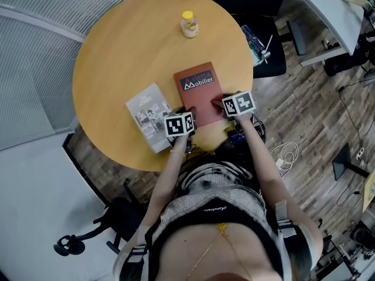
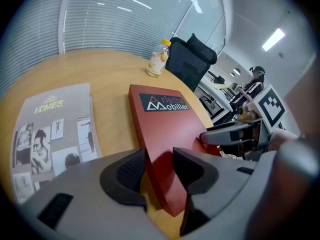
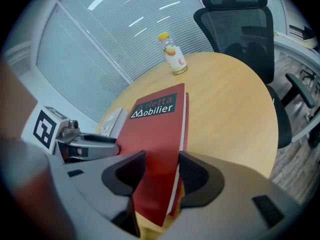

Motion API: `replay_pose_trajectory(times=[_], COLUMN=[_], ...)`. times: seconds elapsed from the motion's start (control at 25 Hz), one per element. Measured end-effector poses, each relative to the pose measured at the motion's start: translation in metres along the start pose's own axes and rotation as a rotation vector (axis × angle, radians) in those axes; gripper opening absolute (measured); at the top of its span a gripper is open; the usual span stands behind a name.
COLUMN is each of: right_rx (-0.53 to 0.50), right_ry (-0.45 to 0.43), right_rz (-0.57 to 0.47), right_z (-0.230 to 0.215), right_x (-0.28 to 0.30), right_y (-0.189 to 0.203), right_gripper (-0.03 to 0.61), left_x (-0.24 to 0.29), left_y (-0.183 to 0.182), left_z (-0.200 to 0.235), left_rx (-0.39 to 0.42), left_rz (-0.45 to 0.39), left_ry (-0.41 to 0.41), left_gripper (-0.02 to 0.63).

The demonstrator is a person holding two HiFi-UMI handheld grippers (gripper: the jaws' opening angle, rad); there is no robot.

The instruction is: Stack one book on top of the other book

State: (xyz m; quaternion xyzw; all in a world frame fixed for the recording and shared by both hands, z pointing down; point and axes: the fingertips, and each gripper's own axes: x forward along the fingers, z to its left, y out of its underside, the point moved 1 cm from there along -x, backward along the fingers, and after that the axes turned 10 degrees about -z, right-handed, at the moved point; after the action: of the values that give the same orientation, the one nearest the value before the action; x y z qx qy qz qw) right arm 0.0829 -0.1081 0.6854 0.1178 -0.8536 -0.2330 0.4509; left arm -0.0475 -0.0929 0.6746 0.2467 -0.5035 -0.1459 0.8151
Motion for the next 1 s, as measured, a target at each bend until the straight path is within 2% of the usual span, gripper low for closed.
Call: replay_pose_trajectory(times=[0.36, 0.64, 1.0], right_rx=[0.015, -0.009, -0.081], right_ry=[0.026, 0.038, 0.028], right_rz=[0.007, 0.046, 0.015], right_z=[0.002, 0.006, 0.017], right_x=[-0.002, -0.008, -0.035], right_y=[0.000, -0.001, -0.023], right_gripper=[0.209, 0.209, 0.209], left_x=[-0.003, -0.008, -0.026], left_y=[-0.001, 0.000, -0.014], left_z=[0.001, -0.002, -0.018], left_rx=[0.002, -0.036, -0.060], left_rz=[-0.004, 0.001, -0.072], left_ry=[0.002, -0.018, -0.037], left_gripper=[0.173, 0.166, 0.163])
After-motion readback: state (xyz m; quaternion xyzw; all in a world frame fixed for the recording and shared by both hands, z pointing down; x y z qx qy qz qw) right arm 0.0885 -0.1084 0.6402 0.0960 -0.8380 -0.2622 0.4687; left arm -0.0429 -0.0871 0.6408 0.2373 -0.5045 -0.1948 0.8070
